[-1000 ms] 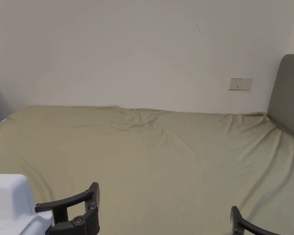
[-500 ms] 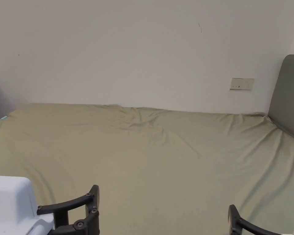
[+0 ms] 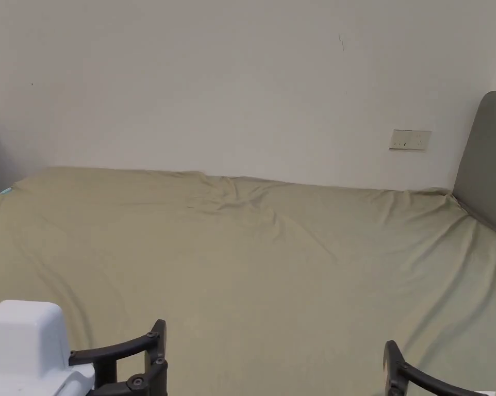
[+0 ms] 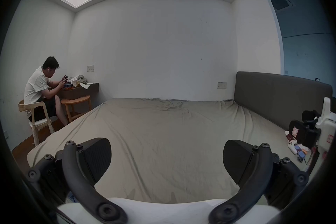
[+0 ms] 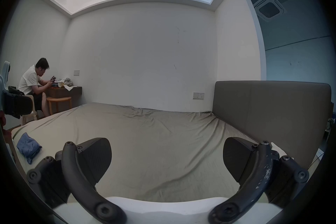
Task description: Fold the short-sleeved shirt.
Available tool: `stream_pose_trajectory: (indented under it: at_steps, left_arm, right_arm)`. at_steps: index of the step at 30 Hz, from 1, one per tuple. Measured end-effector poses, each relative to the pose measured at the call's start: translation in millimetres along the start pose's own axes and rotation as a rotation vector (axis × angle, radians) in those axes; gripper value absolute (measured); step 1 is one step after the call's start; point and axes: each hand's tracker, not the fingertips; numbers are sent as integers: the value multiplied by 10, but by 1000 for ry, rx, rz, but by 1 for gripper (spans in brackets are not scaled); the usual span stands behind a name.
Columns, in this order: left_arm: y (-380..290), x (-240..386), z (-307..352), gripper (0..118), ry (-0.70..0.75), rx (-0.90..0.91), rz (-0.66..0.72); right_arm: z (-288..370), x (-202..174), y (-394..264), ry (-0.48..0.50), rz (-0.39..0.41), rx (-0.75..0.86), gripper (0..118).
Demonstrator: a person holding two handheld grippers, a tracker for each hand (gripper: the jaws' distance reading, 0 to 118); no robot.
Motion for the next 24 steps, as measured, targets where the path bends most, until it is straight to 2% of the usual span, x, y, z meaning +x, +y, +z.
stream_pose_trajectory:
  at_steps: [9,15,24]
  left_arm:
    - [-28,42,-16,118,-9,-19,-27]
    - [-4,38,-14,118,-30,-24,2]
    - [-32,108,-29,118,-33,-30,-56]
  right_arm:
    - [12,-36,28,3,10,11,118]
    - [7,-26,27,10,0,9,118]
    - [-7,1,19,1,-18,6,118]
